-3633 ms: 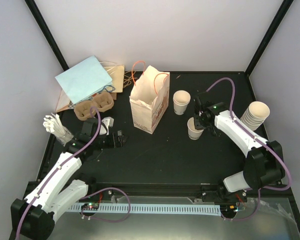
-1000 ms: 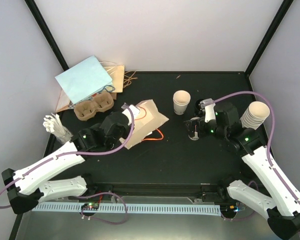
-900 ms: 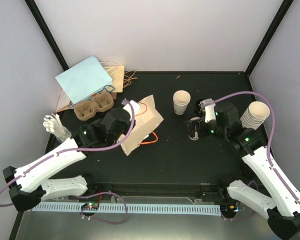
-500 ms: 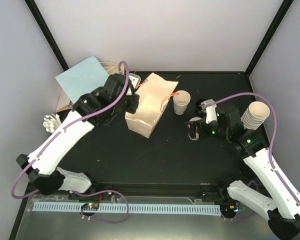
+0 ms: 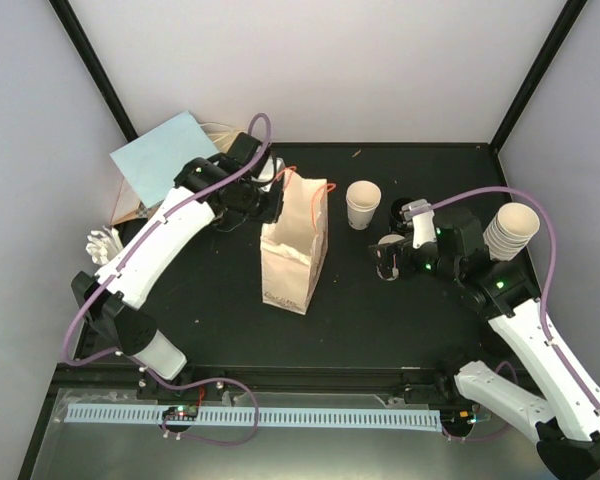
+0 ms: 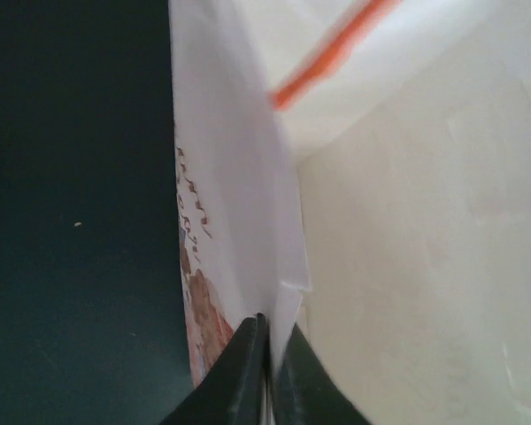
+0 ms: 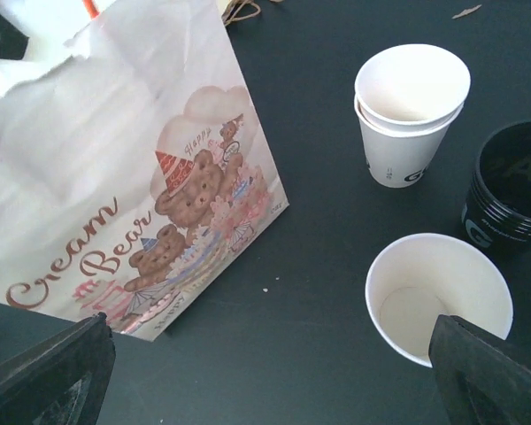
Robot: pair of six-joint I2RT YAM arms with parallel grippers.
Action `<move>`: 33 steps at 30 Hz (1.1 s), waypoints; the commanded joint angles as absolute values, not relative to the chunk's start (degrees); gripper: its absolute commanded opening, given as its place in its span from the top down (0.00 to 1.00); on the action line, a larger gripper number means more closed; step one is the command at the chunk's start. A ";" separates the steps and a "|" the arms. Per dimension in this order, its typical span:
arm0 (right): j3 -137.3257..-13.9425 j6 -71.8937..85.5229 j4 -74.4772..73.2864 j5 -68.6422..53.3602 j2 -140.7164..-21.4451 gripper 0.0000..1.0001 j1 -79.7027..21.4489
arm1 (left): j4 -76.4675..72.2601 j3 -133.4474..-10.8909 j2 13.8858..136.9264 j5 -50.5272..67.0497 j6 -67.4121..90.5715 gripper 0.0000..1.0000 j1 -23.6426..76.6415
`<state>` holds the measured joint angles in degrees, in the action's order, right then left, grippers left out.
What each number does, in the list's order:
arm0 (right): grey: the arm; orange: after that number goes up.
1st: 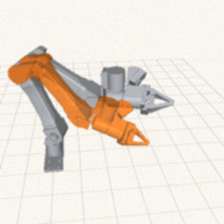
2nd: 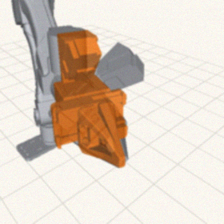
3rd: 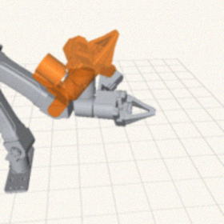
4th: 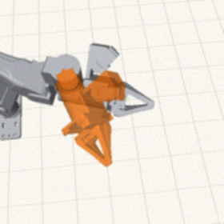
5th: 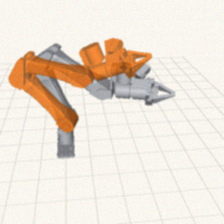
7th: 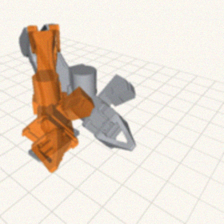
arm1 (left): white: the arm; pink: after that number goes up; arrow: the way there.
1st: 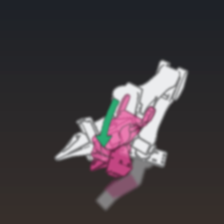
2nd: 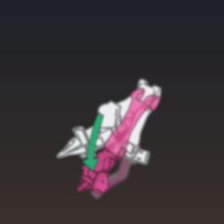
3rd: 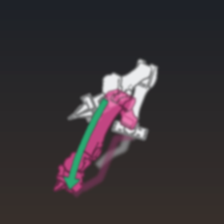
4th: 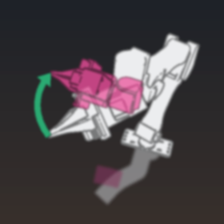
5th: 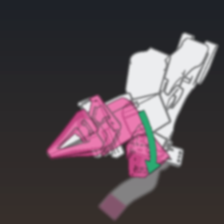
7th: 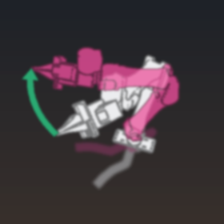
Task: Pack the takeout coffee
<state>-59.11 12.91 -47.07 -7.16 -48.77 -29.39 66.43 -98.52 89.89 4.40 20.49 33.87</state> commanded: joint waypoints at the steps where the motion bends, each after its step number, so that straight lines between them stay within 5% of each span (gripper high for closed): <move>1: -58.89 12.53 -46.19 -9.18 -48.78 0.00 -29.44 | 68.91 -101.37 90.72 10.54 23.12 0.84 31.03; 7: -59.48 12.55 -46.55 -9.72 -49.45 0.00 -29.44 | 68.87 -100.79 87.58 8.95 23.29 0.26 30.63; 11: -60.65 12.22 -47.33 -9.39 -49.91 0.00 -29.44 | 69.31 -98.32 81.56 8.55 22.79 0.11 30.67; 22: -61.57 12.13 -47.02 -10.33 -50.92 0.00 -29.45 | 69.66 -91.81 62.97 1.48 21.53 0.01 27.75; 33: -63.54 14.58 -47.53 -5.25 -47.56 0.00 -29.44 | 58.93 -77.08 61.54 2.72 21.56 0.01 0.66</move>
<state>-61.69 13.39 -47.22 -6.98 -50.19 -29.39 65.98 -82.11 59.75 0.69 21.98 6.90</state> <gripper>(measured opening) 0.999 0.988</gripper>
